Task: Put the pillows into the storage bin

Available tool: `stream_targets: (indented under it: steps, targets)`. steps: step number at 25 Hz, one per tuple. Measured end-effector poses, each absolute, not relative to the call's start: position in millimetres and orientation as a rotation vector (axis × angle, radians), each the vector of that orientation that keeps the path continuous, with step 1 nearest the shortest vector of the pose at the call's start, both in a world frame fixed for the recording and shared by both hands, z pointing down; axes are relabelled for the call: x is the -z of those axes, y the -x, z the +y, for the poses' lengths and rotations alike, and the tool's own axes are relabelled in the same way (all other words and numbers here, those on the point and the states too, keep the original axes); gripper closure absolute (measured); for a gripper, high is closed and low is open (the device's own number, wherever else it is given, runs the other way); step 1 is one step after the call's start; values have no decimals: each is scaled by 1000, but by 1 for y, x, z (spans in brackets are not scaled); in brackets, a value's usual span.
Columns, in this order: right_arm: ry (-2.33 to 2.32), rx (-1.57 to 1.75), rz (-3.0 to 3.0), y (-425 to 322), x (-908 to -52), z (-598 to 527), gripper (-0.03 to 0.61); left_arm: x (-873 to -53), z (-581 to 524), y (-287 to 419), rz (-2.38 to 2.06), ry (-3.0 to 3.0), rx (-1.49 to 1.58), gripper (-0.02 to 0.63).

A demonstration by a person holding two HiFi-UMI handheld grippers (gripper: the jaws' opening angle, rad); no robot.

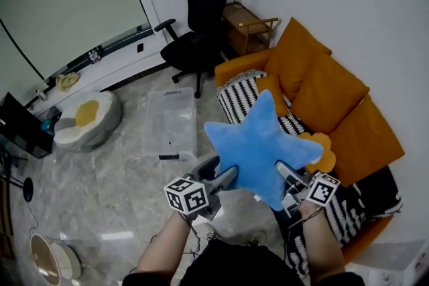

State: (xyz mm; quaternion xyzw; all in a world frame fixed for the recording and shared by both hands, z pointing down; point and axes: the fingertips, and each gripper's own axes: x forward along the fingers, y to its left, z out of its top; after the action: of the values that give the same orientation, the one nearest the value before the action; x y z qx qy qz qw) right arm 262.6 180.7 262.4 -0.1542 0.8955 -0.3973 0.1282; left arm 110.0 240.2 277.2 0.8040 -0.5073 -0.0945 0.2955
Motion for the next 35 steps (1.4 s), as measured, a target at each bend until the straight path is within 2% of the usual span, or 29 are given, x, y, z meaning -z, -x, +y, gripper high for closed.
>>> stream_targets:
  steps: [8,18,35]
  targets:
    - [298,1193,2678,-126,-262,210,245,-279,288,18,-1462,-2061,308,273]
    - [145,1262,2726,10,-271,228,247,-286,323,144,-1587,-1966,358,273]
    - [-203,1456,2747,165,-304,165,247,-311,291,271,-1838,-1706,398,273]
